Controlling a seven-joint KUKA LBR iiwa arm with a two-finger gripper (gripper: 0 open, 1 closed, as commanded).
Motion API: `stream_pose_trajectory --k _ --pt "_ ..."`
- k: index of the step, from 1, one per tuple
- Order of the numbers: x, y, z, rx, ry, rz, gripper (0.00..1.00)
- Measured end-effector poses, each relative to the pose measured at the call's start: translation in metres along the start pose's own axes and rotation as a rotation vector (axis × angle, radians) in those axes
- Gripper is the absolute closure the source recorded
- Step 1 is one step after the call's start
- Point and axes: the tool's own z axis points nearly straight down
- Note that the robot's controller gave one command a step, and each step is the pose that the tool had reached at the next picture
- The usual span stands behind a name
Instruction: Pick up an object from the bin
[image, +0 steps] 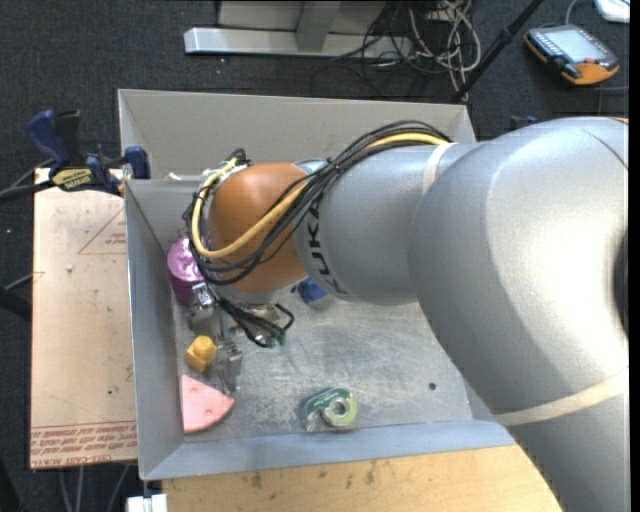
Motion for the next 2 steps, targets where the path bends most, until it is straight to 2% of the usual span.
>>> stream_pose_trajectory --k 1,2 --pt "-0.0060 0.0230 -0.0113 -0.005 0.006 -0.111 1.00" --pt "-0.0060 0.0230 -0.0113 -0.005 0.006 -0.111 1.00"
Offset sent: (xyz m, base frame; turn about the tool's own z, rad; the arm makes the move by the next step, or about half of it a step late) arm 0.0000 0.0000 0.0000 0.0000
